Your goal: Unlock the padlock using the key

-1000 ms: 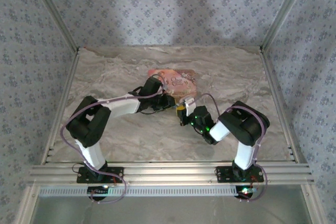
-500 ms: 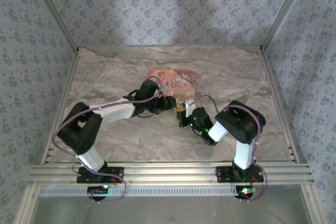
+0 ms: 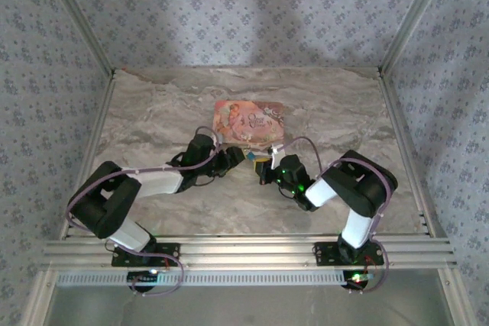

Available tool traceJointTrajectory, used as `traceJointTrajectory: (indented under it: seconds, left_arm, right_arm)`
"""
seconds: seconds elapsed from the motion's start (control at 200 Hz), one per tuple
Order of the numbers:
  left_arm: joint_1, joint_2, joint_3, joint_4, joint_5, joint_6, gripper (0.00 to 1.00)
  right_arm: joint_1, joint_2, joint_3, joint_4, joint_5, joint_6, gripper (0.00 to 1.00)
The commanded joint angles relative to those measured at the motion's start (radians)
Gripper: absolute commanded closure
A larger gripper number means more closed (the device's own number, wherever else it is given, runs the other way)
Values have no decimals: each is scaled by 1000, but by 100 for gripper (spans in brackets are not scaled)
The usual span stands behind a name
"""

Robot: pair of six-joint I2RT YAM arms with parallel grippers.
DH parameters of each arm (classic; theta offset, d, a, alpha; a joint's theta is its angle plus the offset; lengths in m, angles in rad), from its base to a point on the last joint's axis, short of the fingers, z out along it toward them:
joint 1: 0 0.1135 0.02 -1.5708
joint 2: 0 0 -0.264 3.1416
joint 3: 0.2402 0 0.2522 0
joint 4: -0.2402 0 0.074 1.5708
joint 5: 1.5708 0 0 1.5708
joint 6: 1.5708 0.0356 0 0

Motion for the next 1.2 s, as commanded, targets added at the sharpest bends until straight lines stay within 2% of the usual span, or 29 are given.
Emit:
traceJointTrajectory:
  seconds: [0.0, 0.125, 0.585, 0.859, 0.994, 1.199]
  left_arm:
    - [-13, 33, -27, 180, -39, -87, 41]
    - [-23, 79, -48, 267, -51, -141, 44]
    - [-39, 177, -41, 356, -52, -234, 50]
    - [-44, 192, -15, 292, -47, -236, 51]
    - [-44, 174, -19, 229, -65, -243, 46]
    - [-48, 165, -19, 182, -75, -272, 45]
  right_arm:
    - [8, -38, 27, -70, -39, 69, 100]
    - [14, -40, 33, -86, -46, 89, 100]
    - [18, -98, 60, -174, -70, 149, 100]
    - [19, -120, 86, -190, -80, 210, 100]
    - [20, -118, 101, -207, -72, 219, 100]
    - [19, -122, 109, -201, -80, 254, 100]
